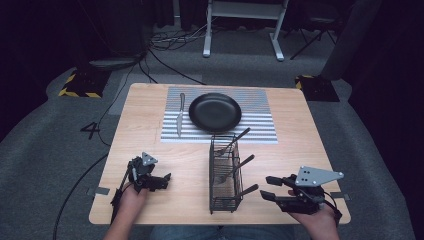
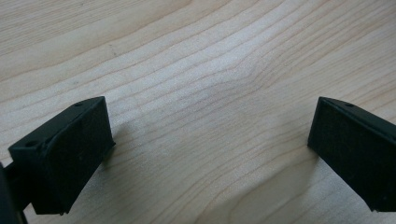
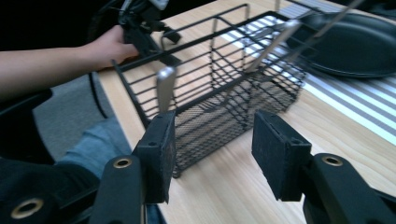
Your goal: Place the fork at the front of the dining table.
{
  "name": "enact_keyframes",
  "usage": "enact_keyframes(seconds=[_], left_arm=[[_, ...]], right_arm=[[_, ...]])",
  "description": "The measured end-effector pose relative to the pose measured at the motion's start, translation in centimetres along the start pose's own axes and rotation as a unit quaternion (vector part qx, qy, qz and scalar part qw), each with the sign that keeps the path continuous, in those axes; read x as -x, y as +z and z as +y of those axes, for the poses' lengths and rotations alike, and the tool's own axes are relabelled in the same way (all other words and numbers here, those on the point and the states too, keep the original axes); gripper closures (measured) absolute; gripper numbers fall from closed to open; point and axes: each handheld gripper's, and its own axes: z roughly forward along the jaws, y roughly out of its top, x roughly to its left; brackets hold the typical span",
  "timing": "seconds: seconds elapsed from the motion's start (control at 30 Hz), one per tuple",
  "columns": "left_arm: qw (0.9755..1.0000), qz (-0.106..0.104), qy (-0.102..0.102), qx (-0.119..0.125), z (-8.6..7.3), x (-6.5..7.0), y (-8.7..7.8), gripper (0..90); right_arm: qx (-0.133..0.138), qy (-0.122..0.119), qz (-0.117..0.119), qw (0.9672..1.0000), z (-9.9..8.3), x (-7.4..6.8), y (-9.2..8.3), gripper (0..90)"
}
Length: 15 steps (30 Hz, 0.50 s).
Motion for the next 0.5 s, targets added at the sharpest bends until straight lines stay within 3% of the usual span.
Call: enact_keyframes(seconds=[0.3, 0.5], left_arm=[[1.0000, -0.002, 0.004, 0.001, 0.0, -0.2, 0.0, 0.2], [1.0000, -0.002, 0.002, 0.001, 0.0, -0.2, 0.0, 0.1]], right_arm=[[-0.010, -0.008, 0.039, 0.9992, 0.7, -0.8, 2.0, 53.2], [-0.023, -0.011, 0.053, 0.9983, 0.9, -1.1, 3.1, 64.1]])
